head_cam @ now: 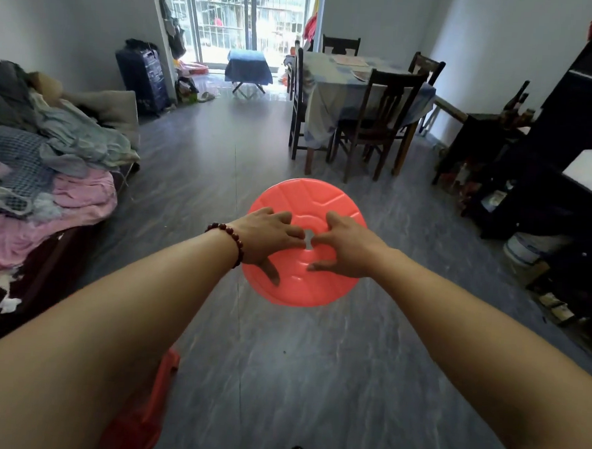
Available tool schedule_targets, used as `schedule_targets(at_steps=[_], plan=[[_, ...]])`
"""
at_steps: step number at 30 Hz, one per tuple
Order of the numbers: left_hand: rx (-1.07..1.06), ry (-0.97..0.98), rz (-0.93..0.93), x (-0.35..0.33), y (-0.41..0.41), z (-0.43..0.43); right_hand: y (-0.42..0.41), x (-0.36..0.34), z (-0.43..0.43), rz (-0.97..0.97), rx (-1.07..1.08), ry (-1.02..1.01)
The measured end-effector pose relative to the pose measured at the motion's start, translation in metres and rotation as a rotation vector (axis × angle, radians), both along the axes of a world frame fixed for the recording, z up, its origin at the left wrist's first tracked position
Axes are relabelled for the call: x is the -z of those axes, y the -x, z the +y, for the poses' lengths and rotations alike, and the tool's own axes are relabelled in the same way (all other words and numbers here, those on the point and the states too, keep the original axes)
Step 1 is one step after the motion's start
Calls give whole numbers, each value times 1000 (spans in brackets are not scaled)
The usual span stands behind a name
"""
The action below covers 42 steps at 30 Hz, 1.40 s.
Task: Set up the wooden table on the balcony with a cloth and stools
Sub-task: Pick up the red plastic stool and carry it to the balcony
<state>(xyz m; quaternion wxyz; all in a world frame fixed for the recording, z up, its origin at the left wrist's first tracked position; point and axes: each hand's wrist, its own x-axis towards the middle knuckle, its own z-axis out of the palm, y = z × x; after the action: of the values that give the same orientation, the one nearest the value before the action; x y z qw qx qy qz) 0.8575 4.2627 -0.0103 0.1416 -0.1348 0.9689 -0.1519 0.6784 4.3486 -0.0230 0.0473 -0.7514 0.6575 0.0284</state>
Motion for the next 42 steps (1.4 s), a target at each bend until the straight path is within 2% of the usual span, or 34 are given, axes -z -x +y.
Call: schedule_targets(at_steps=[13,20,28,42], plan=[[-67,2,-11,-5,83,-166,88,-3,-178,5,-65,28],[-61,8,-13,5,110,-308,114,5,-317,14,-57,9],[-81,65,-25,-13,118,-470,122,-11,-485,19,-62,31],[-167,-2,-34,2,121,-668,133,10,-703,-16,-162,-1]])
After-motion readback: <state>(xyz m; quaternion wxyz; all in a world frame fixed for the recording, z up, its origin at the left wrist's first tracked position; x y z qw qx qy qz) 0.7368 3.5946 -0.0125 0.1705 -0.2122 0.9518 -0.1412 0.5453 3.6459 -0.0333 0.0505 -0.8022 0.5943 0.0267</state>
